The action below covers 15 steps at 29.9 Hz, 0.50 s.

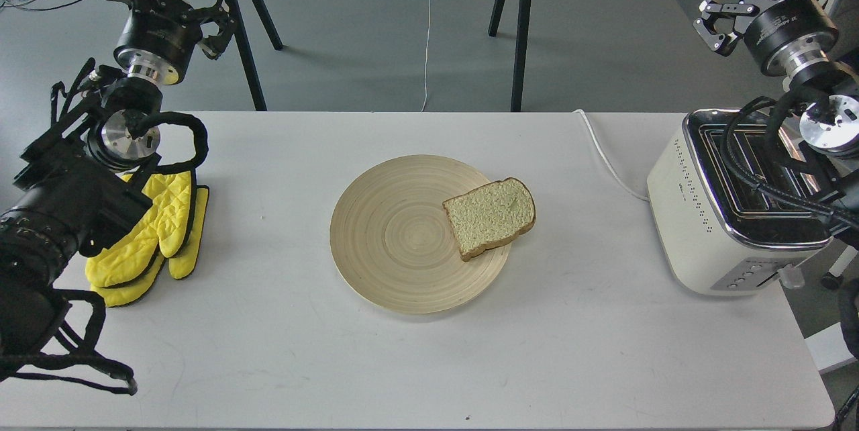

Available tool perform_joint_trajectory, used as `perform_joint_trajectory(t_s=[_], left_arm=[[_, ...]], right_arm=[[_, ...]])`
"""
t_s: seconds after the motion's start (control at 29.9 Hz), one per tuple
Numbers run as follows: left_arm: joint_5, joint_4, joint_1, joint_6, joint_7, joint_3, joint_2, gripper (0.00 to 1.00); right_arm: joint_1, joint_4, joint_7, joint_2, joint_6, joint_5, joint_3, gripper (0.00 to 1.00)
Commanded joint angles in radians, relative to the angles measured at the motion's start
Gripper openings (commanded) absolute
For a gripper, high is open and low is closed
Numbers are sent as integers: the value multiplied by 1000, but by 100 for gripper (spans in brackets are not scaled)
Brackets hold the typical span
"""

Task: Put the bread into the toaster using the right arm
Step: 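Lower the right gripper from above the toaster toward the table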

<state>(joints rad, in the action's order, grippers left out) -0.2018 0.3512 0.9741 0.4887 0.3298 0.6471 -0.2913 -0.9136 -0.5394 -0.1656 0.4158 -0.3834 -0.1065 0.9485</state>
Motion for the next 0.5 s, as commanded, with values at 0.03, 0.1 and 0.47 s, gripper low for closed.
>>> perform_joint_trajectory(t_s=[0.03, 0.1, 0.47], left_arm=[[-1, 0, -1, 0, -2, -1, 1, 100], [1, 0, 0, 0, -2, -1, -2, 100], [-1, 0, -2, 0, 0, -1, 0, 100]], right_arm=[[-4, -5, 2, 0, -2, 1, -10, 99], [-5, -5, 2, 1, -2, -2, -11, 99], [-1, -255, -12, 86, 96, -140, -286, 98]])
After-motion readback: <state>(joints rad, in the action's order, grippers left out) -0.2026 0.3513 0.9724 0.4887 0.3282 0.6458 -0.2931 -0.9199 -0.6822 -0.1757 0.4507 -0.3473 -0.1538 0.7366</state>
